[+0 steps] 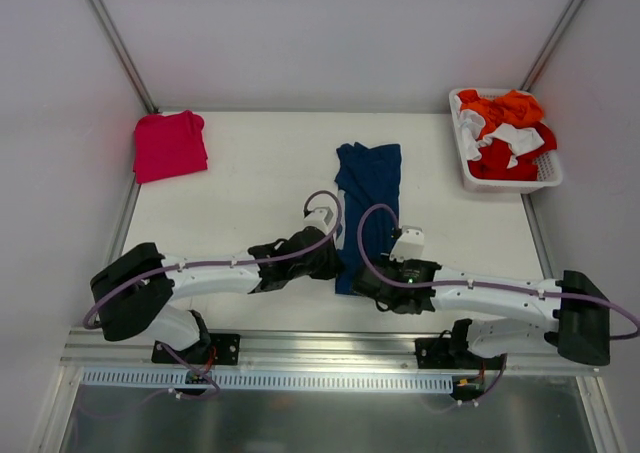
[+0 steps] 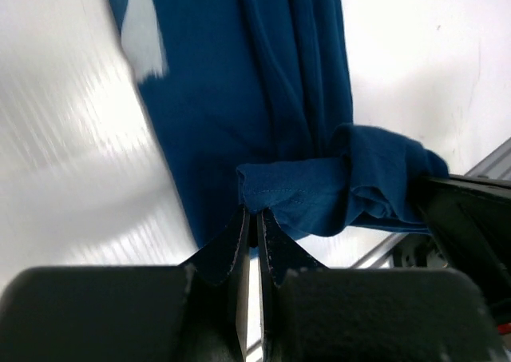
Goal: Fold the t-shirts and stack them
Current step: Fold the folded rectangular tshirt in 1/3 of the way
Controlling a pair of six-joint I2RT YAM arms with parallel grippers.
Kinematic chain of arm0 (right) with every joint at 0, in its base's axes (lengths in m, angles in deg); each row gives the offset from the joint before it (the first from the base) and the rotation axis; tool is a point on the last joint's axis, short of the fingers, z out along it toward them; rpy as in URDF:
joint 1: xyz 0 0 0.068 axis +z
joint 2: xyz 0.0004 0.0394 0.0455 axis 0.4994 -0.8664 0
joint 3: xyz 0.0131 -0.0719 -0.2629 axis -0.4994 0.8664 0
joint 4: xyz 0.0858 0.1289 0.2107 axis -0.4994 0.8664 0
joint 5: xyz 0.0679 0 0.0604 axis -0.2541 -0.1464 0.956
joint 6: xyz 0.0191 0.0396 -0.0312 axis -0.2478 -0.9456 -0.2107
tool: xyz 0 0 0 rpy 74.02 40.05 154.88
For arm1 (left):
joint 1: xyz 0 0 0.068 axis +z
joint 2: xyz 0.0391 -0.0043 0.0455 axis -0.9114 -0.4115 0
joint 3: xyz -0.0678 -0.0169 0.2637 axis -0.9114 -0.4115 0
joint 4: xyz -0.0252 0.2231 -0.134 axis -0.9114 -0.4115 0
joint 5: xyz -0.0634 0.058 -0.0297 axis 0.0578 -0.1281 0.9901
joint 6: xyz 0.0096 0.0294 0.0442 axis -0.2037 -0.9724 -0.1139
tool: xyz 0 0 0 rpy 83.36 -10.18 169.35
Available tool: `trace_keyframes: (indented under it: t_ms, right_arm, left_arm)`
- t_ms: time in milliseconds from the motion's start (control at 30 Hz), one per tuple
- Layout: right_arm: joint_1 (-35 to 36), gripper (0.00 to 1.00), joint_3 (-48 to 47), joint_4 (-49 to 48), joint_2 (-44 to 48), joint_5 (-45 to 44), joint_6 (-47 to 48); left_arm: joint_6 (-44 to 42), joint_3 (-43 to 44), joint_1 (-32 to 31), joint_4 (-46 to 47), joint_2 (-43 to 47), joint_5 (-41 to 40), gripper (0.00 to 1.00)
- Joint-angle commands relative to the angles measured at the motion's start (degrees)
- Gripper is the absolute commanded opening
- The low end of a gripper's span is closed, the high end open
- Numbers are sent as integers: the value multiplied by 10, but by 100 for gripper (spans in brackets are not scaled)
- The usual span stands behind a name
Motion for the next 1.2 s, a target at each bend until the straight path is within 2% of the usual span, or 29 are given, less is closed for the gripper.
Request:
trace_keyframes:
  t_ms: [0,167,300,533,700,1167]
  right_arm:
    - [-59,1,-13,-44,-13,-7,153]
    - [-135,0,-32,-136,-54,35,262]
    - [-205,0,-54,-216,-121,83,353]
    - [-278,1,-114,-275,-208,123,419]
    - [-312,1,-151,-280,-247,134,447]
    - [-339,0,-164,-243,-230,113,450]
  left_arm:
    - [-49,39,40,-18,-16,7,0]
    - [-74,87,79,-38,-46,31,0]
    - [-90,125,107,-59,-75,35,0]
    - [-104,176,139,-75,-129,53,0]
    - [-119,221,162,-75,-182,79,0]
    - [-143,284,190,-68,-253,142,0]
